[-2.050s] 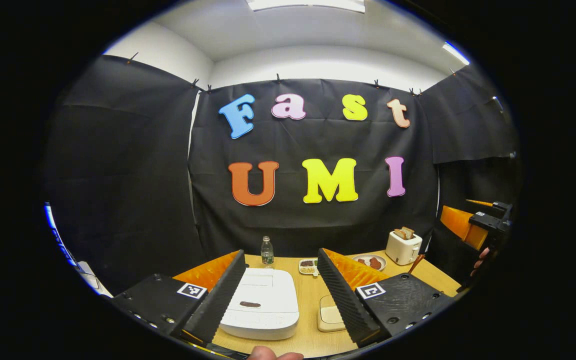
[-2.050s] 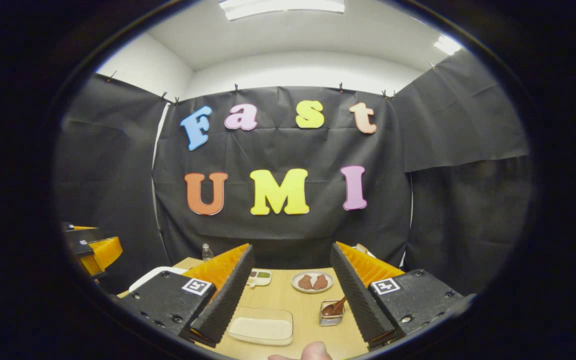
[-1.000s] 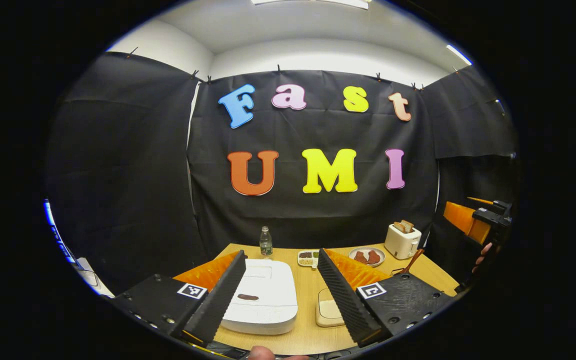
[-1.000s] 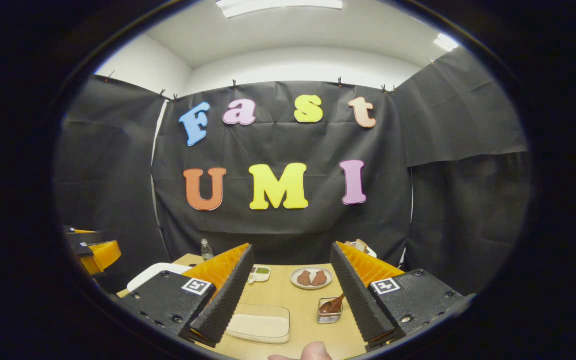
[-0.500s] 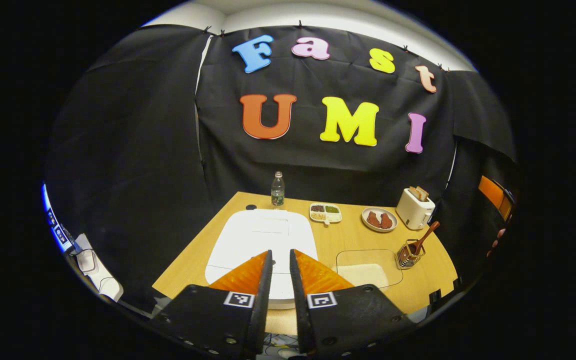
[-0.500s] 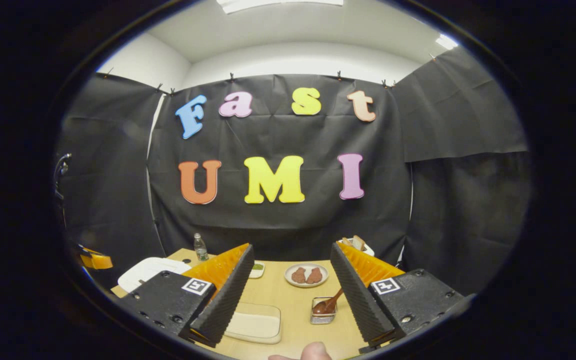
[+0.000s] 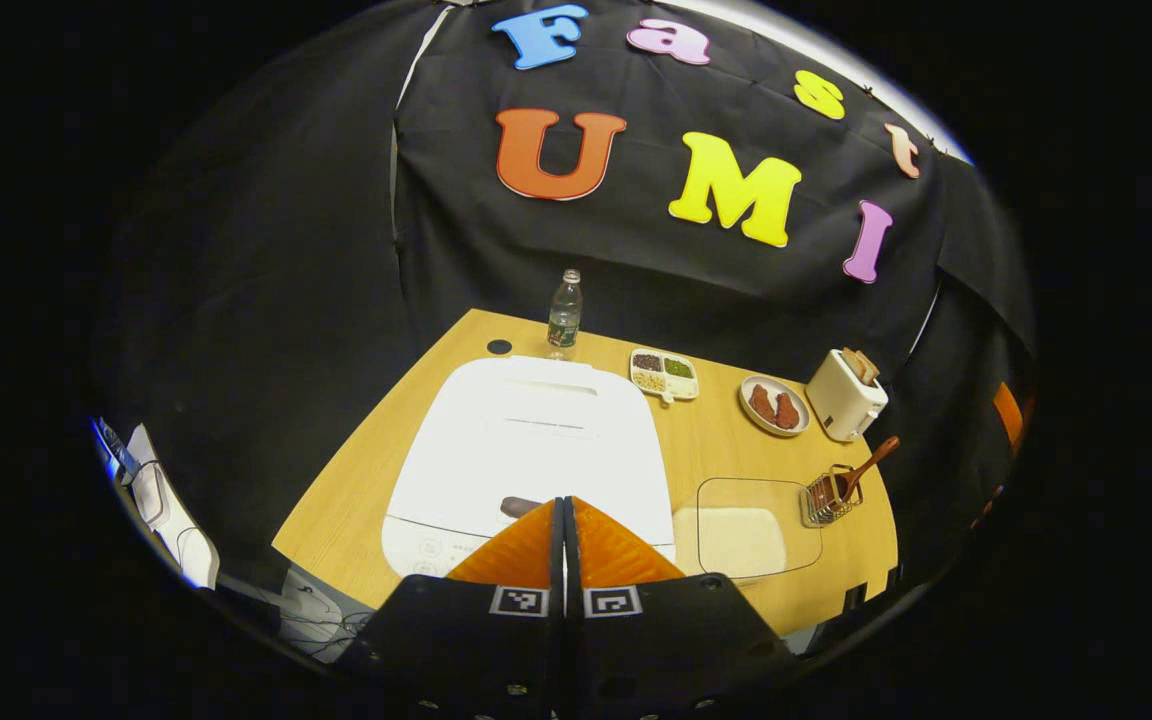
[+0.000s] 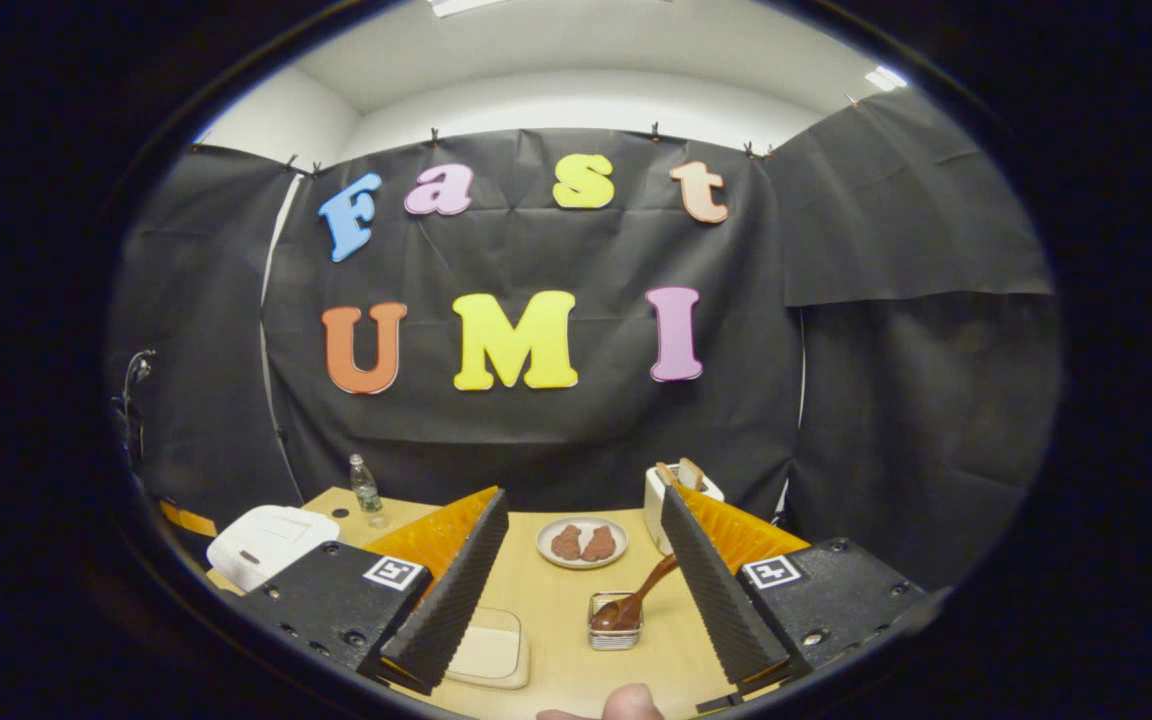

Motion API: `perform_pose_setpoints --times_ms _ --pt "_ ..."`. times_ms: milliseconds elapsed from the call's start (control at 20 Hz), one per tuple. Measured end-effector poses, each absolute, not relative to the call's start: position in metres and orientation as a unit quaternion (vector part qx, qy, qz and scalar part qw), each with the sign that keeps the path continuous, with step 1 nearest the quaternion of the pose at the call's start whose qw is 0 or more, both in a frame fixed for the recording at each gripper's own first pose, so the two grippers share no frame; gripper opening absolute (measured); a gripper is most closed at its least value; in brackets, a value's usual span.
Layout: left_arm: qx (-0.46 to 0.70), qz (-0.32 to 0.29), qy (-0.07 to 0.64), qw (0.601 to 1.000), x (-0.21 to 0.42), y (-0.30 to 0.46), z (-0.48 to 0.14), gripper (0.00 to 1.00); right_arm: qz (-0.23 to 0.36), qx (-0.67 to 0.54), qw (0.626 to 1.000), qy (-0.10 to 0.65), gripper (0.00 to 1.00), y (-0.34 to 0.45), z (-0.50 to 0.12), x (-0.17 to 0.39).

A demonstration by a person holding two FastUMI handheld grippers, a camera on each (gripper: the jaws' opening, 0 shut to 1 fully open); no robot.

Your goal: Close the left gripper, press the button to open the rice cooker; take a wooden spoon from the chopstick holder with the right hand, scoop a spoonful of rice and pour it into the rice cooker, then put the wooden spoon back into the chopstick holder.

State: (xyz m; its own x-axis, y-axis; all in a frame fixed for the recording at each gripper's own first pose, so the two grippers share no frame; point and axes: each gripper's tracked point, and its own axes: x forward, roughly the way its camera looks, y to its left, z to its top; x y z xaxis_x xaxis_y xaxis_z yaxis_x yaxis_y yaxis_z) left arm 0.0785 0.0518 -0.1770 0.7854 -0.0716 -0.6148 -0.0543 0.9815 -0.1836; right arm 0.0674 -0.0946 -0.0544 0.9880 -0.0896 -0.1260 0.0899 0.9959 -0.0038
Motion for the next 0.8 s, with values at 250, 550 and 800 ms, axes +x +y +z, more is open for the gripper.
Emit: perform_pose_setpoints --times_ms 250,550,800 --pt "-0.106 -0.003 0.369 0.923 0.095 0.059 -0.211 0.0 -0.048 -0.009 0.995 0.088 1.0 -0.103 -0.073 0.082" --pt "-0.099 -0.001 0.391 0.915 0.099 0.061 -0.228 0.0 -0.048 -0.018 0.994 0.102 1.0 -0.104 -0.083 0.093" --pt "-0.101 0.003 0.398 0.912 0.095 0.059 -0.232 0.0 -0.038 -0.017 0.994 0.104 1.0 -0.094 -0.087 0.098"
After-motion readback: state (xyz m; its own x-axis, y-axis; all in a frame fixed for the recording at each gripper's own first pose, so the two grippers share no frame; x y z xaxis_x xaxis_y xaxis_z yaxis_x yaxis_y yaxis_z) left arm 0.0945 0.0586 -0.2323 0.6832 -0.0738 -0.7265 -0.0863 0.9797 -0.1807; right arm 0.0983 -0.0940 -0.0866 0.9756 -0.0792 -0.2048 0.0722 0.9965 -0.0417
